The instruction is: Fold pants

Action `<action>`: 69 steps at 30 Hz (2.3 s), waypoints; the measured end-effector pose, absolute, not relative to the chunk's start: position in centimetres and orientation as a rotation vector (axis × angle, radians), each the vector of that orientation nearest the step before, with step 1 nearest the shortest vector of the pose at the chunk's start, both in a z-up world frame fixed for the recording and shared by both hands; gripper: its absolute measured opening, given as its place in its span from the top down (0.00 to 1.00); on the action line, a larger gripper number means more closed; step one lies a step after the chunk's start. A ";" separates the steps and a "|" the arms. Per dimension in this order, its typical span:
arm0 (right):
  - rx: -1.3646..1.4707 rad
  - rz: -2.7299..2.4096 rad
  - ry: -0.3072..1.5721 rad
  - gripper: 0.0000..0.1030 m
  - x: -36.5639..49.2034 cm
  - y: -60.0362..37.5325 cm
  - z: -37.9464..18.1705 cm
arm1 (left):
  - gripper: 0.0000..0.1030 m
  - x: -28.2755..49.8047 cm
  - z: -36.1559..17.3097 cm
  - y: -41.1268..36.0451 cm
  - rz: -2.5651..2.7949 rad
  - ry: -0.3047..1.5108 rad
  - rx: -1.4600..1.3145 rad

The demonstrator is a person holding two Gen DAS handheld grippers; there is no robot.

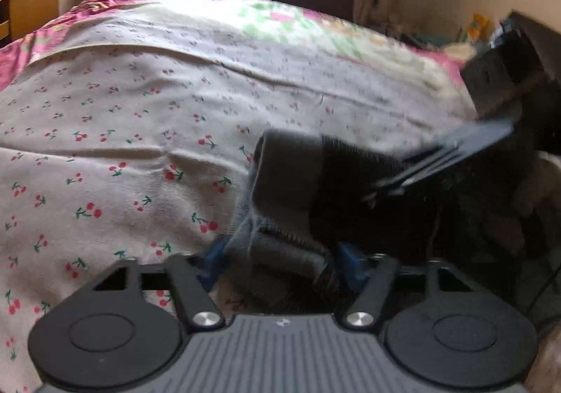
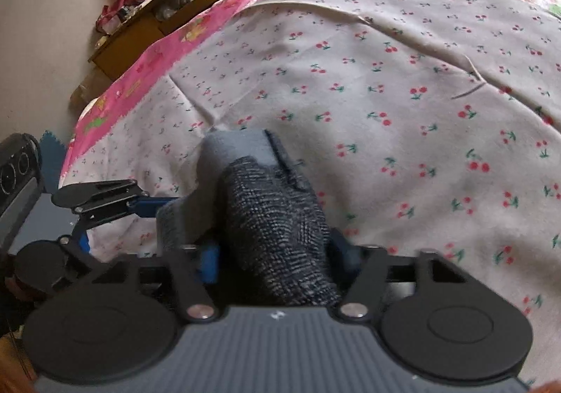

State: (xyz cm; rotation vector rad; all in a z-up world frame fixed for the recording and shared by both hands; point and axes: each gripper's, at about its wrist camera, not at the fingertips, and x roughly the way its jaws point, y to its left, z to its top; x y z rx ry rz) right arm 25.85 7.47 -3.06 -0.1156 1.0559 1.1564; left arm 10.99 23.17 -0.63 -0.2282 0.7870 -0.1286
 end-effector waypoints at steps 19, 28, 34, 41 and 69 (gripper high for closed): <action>-0.198 1.226 0.973 0.55 20.7 17.8 -1.7 | 0.48 5.2 1.2 29.4 0.130 0.760 -0.247; 0.070 1.063 0.690 0.45 17.6 4.6 4.2 | 0.38 3.9 3.1 26.3 0.231 0.746 0.018; 0.140 0.692 0.789 0.45 14.4 -10.3 0.6 | 0.38 3.7 4.8 20.1 0.148 0.727 0.121; 0.527 0.252 0.749 0.43 6.5 -32.1 -0.4 | 0.38 6.0 2.8 3.8 -0.309 0.796 0.198; 0.129 0.402 0.433 0.88 5.1 -35.3 1.1 | 0.37 9.1 0.0 -24.0 -0.764 0.899 0.249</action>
